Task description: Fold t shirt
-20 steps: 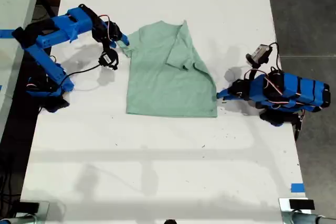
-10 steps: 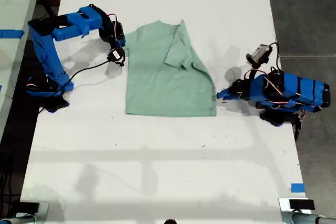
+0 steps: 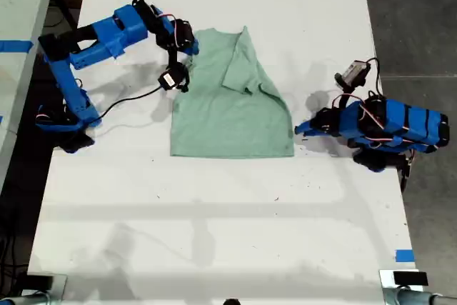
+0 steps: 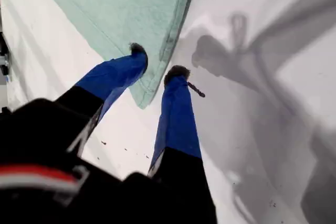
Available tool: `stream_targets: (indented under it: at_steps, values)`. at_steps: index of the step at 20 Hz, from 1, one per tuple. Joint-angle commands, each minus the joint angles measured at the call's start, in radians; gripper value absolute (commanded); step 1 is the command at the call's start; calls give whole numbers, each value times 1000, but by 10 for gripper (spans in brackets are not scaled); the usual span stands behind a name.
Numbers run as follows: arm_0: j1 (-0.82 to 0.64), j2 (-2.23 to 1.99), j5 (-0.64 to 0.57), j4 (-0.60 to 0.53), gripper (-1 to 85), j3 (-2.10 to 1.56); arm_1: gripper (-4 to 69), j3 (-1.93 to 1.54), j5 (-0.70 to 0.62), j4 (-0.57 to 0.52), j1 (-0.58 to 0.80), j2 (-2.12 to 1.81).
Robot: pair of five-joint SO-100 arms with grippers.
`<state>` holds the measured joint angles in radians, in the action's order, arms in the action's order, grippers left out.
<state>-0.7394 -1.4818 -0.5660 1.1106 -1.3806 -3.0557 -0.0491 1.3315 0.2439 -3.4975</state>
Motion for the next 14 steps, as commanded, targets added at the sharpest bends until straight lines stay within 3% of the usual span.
stream_targets:
  at_steps: [1,3,5,7,9,10,12,14]
  values:
    - [104,91,28,11,-1,230,106,-49,8,6,11,-11]
    - [156,183,31,6,14,316,106,-49,8,6,11,-11]
    - [195,244,46,-17,145,328,106,-49,8,6,11,-11]
    - [189,268,61,0,173,331,106,-49,8,6,11,-11]
    - [135,195,52,71,109,331,106,-49,8,6,11,-11]
    - [103,124,49,123,11,331,106,-49,8,6,11,-11]
    - [51,-74,37,224,0,287,106,-49,8,6,11,-11]
    - [34,-371,41,244,-1,106,106,-49,8,6,11,-11]
